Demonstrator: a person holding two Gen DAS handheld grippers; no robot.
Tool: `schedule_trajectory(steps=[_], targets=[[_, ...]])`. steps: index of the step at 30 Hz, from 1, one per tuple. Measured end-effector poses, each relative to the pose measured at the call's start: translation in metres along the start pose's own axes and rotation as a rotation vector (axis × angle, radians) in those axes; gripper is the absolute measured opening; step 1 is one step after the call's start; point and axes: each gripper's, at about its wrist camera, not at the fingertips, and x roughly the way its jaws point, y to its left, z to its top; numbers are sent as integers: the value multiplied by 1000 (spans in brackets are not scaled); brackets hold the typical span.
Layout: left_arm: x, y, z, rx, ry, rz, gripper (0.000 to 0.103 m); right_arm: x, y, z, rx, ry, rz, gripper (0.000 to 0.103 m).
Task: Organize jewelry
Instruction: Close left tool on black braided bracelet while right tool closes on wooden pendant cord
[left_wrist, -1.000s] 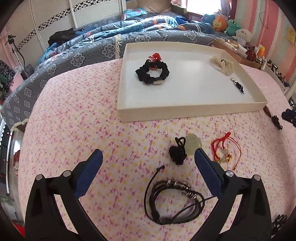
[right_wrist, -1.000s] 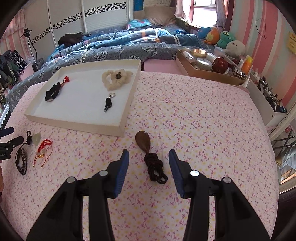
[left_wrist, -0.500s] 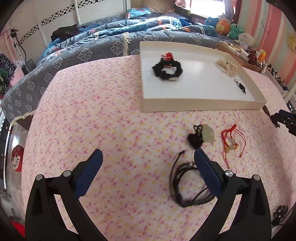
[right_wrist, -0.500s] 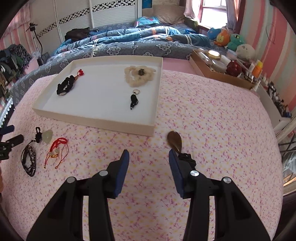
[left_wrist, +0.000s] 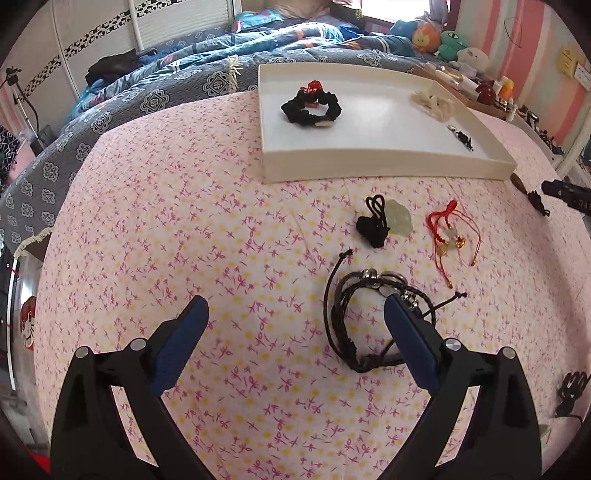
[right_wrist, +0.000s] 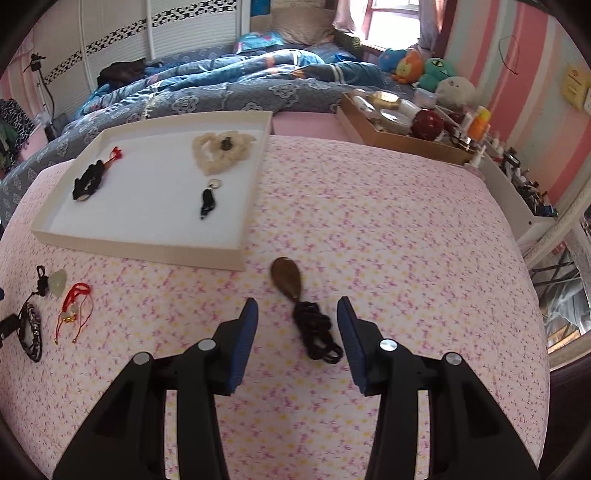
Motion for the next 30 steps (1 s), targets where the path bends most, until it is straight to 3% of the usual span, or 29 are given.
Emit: schedule_trajectory(steps=[8,25,30], targets=[[-1,5,3,-14,-2,0,93,4,-8,1,17,5,-8,45],[22,-23,49,4,-6,-18,93,25,-23,-6,34,52,-14,45],[31,-25,53,5,9,-14,89,29,-27,-7,41,57,-16,45]])
